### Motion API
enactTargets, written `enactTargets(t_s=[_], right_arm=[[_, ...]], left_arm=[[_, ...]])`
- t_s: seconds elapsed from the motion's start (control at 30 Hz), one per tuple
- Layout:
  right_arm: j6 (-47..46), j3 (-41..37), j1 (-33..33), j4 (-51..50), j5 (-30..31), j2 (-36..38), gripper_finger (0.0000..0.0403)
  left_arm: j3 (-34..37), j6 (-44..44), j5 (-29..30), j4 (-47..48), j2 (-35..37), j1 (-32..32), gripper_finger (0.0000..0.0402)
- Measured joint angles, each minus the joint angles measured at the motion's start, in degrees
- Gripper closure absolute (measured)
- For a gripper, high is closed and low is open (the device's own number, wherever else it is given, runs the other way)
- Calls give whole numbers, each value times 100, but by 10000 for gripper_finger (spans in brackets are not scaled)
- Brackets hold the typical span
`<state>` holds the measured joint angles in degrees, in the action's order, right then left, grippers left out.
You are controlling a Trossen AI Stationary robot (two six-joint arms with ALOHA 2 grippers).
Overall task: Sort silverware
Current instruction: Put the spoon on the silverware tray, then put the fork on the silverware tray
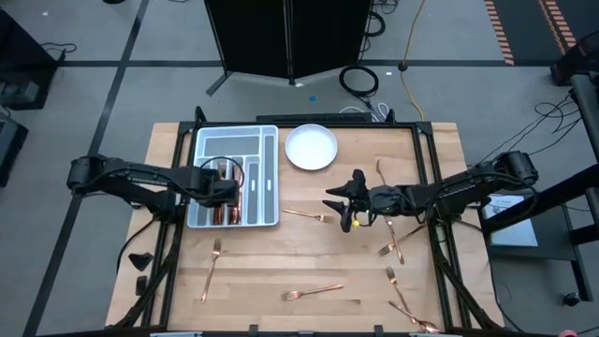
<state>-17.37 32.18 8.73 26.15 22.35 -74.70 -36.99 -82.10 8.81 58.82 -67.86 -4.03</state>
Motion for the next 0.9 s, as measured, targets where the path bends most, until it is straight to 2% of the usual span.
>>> enactTargets(t_s=[0.23, 0.6, 0.9], right_arm=[[-146, 0, 0, -410, -4, 0, 248], [-146, 0, 0, -501, -4, 0, 248], [-297, 0, 0, -498, -17, 0, 248]], left_arm=[[0, -315, -573, 12, -304, 0, 363], [0, -251, -649, 12, -410, -256, 314], [-243, 1063, -573, 52, -410, -528, 264]])
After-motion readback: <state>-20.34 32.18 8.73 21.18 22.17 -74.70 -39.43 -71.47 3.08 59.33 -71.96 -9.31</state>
